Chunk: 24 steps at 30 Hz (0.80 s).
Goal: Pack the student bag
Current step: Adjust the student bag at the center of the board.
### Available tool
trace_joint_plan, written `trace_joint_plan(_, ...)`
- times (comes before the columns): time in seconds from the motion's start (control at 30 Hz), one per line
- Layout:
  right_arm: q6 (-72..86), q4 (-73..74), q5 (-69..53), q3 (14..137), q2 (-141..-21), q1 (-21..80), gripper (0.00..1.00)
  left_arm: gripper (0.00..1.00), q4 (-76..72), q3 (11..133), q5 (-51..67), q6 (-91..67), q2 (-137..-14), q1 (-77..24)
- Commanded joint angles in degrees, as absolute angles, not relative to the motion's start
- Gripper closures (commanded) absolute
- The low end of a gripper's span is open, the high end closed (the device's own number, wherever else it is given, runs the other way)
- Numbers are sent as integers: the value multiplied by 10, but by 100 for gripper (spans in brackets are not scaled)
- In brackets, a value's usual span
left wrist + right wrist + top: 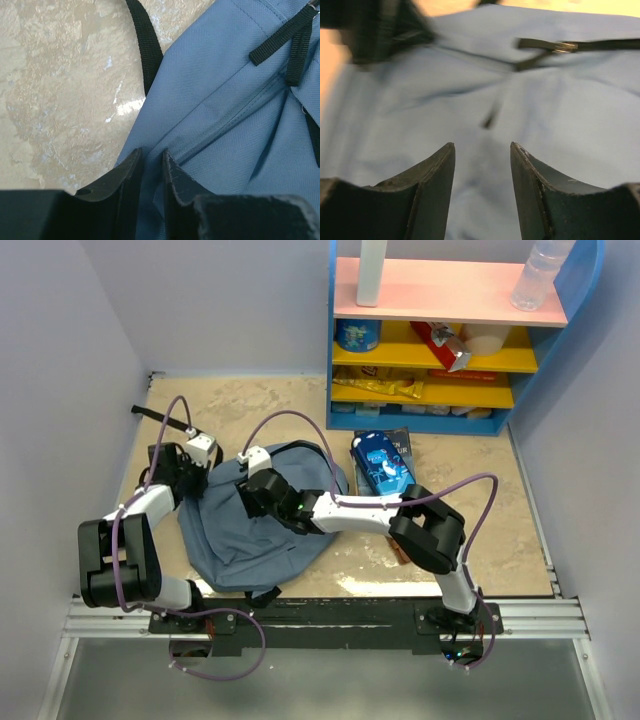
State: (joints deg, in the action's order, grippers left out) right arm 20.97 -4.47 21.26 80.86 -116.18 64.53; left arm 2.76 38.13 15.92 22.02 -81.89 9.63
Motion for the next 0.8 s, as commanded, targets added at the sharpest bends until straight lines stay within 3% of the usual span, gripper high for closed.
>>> trace_joint_plan(0.0,253,-78,156,842,-1142,666,49,74,59,386,192,217,-806,108)
trace_joint_plan(0.3,329,-48,137,864,-1190,663,40,76,56,379,191,221,-795,112)
trace_joint_plan(0.77,390,42,153,932,-1255,632,44,77,54,374,185,233,-784,114)
